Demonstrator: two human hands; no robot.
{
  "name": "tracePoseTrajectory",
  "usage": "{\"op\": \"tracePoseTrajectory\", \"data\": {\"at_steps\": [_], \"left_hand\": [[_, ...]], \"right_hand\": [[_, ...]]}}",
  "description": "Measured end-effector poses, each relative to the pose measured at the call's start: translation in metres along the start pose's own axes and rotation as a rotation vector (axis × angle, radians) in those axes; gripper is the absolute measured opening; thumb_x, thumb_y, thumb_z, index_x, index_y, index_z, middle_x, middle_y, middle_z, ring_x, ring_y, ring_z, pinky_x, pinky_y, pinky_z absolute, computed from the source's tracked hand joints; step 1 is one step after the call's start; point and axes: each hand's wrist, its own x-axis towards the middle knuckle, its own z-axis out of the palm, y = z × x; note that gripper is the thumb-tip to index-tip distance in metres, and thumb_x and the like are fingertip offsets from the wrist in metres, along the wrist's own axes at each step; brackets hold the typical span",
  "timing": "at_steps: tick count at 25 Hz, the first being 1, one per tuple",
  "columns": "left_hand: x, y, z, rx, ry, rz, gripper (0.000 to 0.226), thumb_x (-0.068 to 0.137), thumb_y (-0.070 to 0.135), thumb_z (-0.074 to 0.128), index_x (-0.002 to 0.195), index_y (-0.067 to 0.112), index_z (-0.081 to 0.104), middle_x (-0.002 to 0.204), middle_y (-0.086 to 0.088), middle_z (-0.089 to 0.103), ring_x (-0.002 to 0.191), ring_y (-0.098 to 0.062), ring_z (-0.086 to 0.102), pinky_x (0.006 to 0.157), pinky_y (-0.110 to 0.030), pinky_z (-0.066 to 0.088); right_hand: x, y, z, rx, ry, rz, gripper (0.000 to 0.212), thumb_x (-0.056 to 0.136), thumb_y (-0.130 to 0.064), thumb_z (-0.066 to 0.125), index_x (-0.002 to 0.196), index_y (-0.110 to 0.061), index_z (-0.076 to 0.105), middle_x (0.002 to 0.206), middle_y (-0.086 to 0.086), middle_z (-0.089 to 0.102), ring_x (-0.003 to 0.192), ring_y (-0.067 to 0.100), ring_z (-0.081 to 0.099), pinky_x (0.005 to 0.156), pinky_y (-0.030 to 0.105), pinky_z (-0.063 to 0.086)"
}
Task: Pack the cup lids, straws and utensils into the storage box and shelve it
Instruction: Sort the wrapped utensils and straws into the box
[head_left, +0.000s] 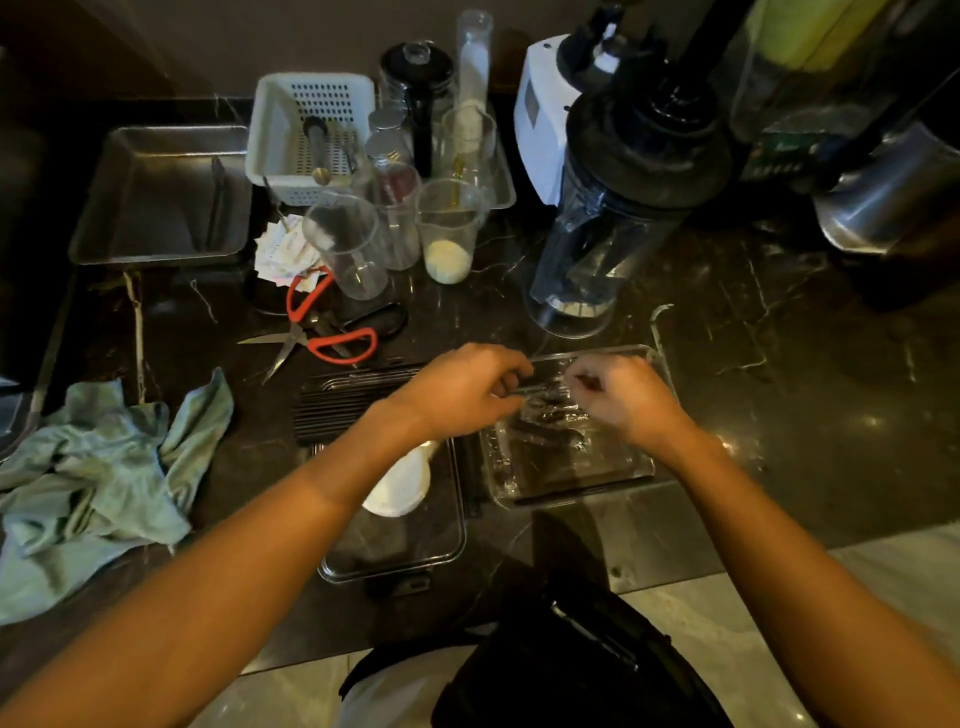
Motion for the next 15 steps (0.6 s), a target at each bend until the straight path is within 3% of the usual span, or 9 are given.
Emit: {"op": "tracePoseTrajectory", "data": {"at_steps": [4, 7, 10, 12, 15], "left_hand": [[0.009, 0.020, 0.035, 0.118, -0.063, 0.042, 0.034, 0.092, 0.026, 0.068, 0.126, 0.022, 0.065, 0.119, 0.000, 0.067, 0.107, -0.016, 0.065, 0.091, -0.038, 0.055], [0.015, 0.022, 0.062, 0.346, -0.164, 0.032, 0.040, 0.087, 0.011, 0.065, 0.127, 0.018, 0.063, 0.129, -0.004, 0.063, 0.119, -0.024, 0.061, 0.097, -0.042, 0.052], [0.019, 0.023, 0.075, 0.545, -0.310, -0.035, 0.040, 0.087, 0.013, 0.067, 0.127, 0.016, 0.062, 0.133, -0.008, 0.059, 0.127, -0.029, 0.055, 0.103, -0.047, 0.047], [0.022, 0.029, 0.081, 0.649, -0.374, -0.088, 0.048, 0.088, 0.018, 0.071, 0.134, 0.017, 0.059, 0.141, -0.010, 0.053, 0.134, -0.032, 0.048, 0.108, -0.052, 0.042], [0.024, 0.032, 0.089, 0.724, -0.412, -0.134, 0.070, 0.086, 0.017, 0.074, 0.149, 0.017, 0.043, 0.153, -0.013, 0.039, 0.143, -0.035, 0.037, 0.115, -0.055, 0.034]], "right_hand": [[-0.008, 0.022, 0.011, -0.125, -0.236, 0.078, 0.007, 0.098, -0.020, 0.059, 0.098, -0.022, 0.066, 0.106, 0.009, 0.071, 0.099, 0.029, 0.068, 0.086, 0.046, 0.057], [-0.009, 0.036, 0.024, -0.110, -0.316, 0.049, 0.021, 0.093, -0.017, 0.063, 0.114, -0.018, 0.065, 0.112, 0.006, 0.069, 0.106, 0.029, 0.067, 0.090, 0.043, 0.055], [-0.006, 0.040, 0.039, -0.175, -0.336, 0.036, 0.039, 0.090, -0.021, 0.070, 0.128, -0.017, 0.059, 0.122, 0.008, 0.065, 0.112, 0.030, 0.066, 0.096, 0.045, 0.054], [-0.002, 0.042, 0.046, -0.222, -0.341, 0.027, 0.055, 0.089, -0.025, 0.072, 0.139, -0.015, 0.051, 0.128, 0.011, 0.063, 0.116, 0.032, 0.064, 0.100, 0.048, 0.052], [0.004, 0.045, 0.050, -0.272, -0.401, -0.008, 0.051, 0.092, -0.027, 0.070, 0.138, -0.015, 0.052, 0.128, 0.011, 0.065, 0.117, 0.030, 0.063, 0.101, 0.046, 0.051]]}}
